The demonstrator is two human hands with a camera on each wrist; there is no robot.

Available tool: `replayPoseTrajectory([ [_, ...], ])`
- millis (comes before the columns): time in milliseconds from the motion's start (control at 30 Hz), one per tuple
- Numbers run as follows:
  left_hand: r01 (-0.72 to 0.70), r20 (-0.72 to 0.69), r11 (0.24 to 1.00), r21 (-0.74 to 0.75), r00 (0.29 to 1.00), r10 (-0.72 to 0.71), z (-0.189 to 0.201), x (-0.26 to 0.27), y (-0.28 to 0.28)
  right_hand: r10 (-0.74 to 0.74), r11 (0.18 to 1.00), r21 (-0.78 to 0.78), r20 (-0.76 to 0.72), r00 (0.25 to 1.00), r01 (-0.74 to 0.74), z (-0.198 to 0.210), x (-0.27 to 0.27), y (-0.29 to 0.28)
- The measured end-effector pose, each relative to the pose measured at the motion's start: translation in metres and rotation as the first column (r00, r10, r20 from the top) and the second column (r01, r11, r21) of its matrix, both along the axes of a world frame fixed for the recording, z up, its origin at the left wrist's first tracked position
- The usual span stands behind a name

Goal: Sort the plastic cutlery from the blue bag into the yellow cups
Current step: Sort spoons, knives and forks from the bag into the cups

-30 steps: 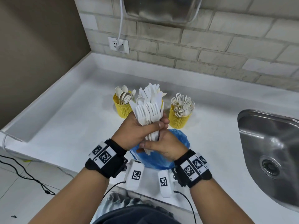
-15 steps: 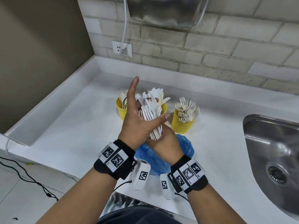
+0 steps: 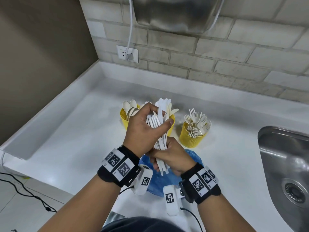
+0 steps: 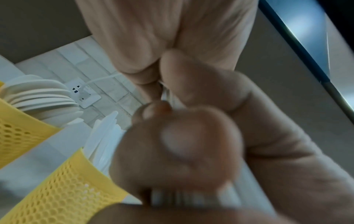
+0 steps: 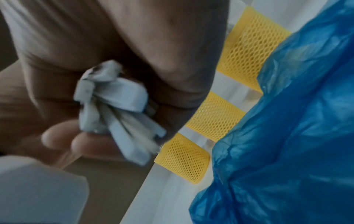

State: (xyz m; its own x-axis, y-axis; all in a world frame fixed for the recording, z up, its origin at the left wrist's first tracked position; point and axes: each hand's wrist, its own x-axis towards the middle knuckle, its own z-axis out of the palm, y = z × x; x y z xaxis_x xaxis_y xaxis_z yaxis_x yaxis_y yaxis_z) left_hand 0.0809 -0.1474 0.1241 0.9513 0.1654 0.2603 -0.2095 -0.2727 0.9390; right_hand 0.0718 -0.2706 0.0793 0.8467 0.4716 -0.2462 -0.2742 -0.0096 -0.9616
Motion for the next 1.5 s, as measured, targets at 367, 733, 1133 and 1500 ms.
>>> replayPoseTrajectory([
  [367, 0.226, -0.153, 0.942, -0.248, 0.951, -0.269, -0.009, 0.017, -0.008, -0.356, 0.929, 0.014, 0.316, 0.879, 0.371, 0.004, 0.027, 0.007],
  [733, 0.415, -0.127, 0.871, -0.264, 0.880, -0.458, 0.002, 0.017, -0.001, -0.061, 0.977, 0.212, 0.179, 0.982, 0.022, -0.009, 0.030, -0.011],
  [1133, 0.263, -0.164, 0.884, -0.388, 0.924, -0.346, -0.009, 0.022, -0.018, -0.397, 0.882, -0.030, 0.489, 0.777, 0.470, -0.012, 0.027, 0.013],
  [1500, 0.375, -0.054, 0.888, -0.265, 0.914, -0.402, 0.005, 0.022, -0.006, -0.022, 0.966, 0.258, 0.090, 0.996, -0.002, -0.020, 0.035, -0.010],
])
